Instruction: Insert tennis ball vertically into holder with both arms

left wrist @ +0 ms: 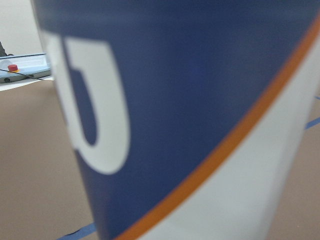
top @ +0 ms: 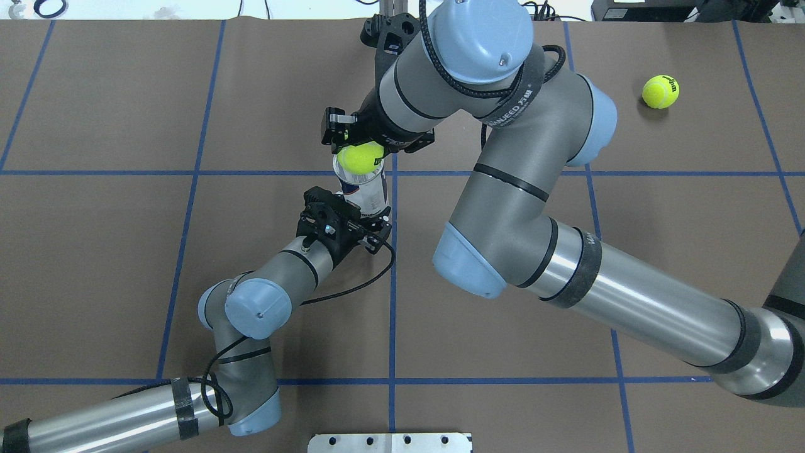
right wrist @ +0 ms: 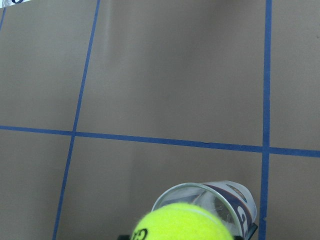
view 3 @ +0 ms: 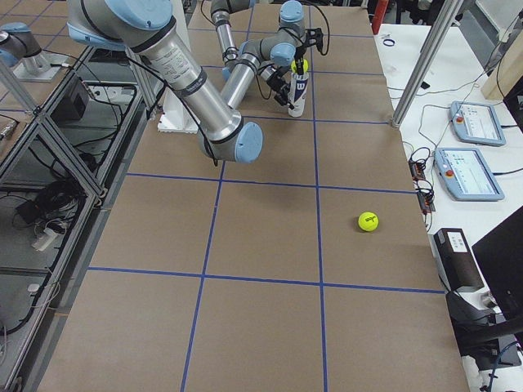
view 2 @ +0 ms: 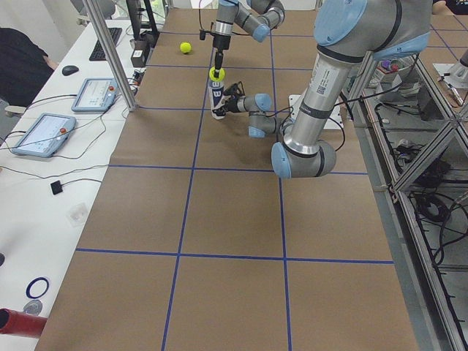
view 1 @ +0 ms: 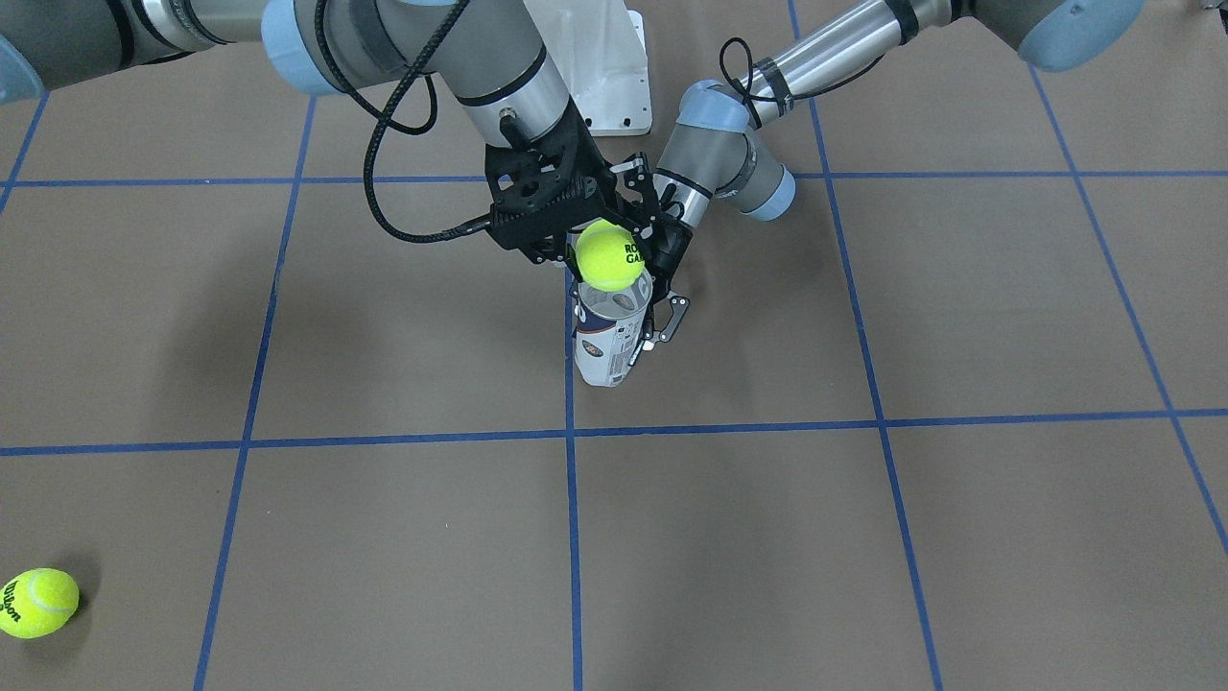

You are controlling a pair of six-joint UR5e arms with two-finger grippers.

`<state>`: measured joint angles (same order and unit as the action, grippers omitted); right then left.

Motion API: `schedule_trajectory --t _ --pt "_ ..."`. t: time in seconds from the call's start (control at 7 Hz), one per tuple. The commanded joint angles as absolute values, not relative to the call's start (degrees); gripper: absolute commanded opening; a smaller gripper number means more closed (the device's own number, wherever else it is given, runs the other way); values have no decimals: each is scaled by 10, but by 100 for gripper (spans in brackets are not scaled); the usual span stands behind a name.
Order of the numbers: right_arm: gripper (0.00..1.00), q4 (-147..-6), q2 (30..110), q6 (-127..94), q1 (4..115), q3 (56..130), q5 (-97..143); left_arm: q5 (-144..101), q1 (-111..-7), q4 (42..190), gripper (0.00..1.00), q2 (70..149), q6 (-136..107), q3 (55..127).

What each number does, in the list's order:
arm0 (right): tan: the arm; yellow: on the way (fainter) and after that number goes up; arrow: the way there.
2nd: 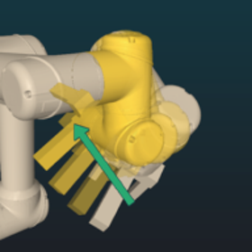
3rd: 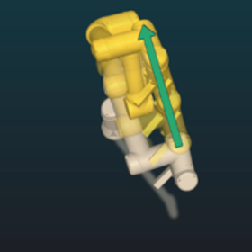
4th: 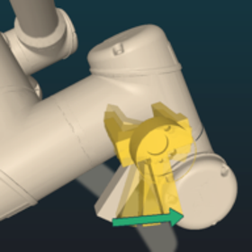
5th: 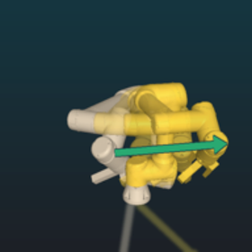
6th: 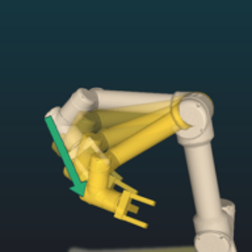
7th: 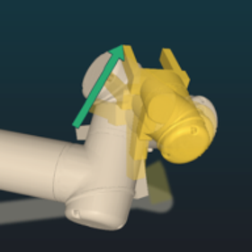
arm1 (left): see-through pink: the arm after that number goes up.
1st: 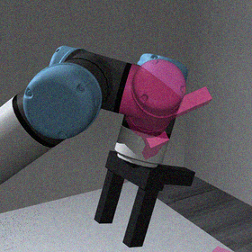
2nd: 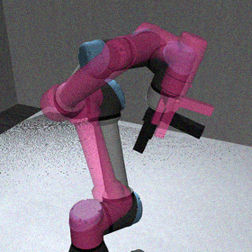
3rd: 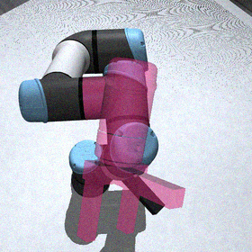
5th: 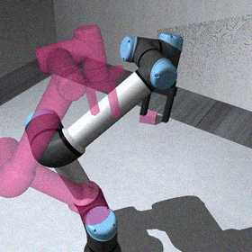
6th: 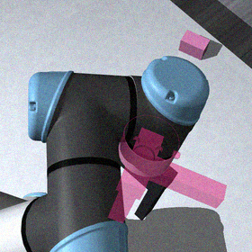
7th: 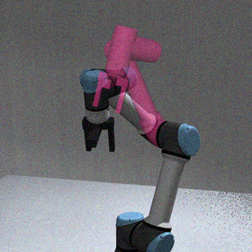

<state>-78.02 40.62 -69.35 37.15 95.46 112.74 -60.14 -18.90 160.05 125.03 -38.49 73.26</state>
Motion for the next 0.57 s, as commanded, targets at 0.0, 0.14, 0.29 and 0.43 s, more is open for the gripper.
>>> schedule_trajectory --t 0.0,0.14,0.29,0.43 --pt "0 -780 406 -693 371 954 1127 -601 -189 1600 80 1251 -385 734" --pt "0 -780 406 -693 371 954 1126 -601 -189 1600 80 1251 -386 734" --pt "0 -780 406 -693 371 951 1122 -601 -189 1601 80 1251 -386 734" --pt "0 -779 403 -693 371 944 1122 -601 -189 1600 80 1253 -386 736"
